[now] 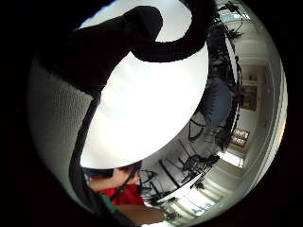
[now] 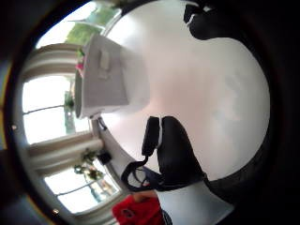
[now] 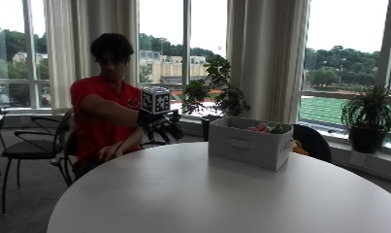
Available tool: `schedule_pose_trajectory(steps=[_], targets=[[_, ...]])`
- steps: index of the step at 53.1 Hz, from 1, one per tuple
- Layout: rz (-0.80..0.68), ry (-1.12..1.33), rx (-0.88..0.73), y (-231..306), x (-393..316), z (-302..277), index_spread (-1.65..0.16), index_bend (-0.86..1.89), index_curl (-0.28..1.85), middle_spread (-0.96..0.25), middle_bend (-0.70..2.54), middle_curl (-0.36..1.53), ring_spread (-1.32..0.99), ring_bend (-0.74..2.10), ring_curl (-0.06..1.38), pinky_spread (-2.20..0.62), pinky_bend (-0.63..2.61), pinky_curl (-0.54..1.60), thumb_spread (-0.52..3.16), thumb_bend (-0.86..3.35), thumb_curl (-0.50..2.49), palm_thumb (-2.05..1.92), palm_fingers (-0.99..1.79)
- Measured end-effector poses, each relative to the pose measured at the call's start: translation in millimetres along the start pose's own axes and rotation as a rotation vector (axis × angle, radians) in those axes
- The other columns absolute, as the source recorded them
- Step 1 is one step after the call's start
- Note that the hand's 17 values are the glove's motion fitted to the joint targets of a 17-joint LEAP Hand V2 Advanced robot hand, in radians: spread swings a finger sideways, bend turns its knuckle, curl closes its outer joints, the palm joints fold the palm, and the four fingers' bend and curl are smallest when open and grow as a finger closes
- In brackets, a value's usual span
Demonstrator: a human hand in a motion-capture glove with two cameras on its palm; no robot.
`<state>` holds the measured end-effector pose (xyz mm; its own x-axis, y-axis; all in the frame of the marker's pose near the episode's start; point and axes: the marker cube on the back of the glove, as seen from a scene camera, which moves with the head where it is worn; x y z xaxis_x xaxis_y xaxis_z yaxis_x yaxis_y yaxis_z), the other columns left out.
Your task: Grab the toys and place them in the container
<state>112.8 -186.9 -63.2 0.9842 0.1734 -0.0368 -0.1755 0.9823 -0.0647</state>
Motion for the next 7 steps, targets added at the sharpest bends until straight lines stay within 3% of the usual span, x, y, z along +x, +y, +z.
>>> schedule_pose_trajectory(steps=[2,7], targets=[[-0.103,0.002,-0.041,7.7,2.6,1.6,-0.42,0.26,0.47,-0.15,0.18,0.36,-0.14,0.37,0.34,0.09,0.82,0.28,1.30,-0.01,0.36,0.02,0.11],[-0.113,0.002,-0.052,7.5,6.1,4.0,-0.42,0.27,0.48,-0.15,0.18,0.35,-0.14,0.36,0.34,0.09,0.81,0.29,1.30,-0.01,0.36,0.02,0.11]])
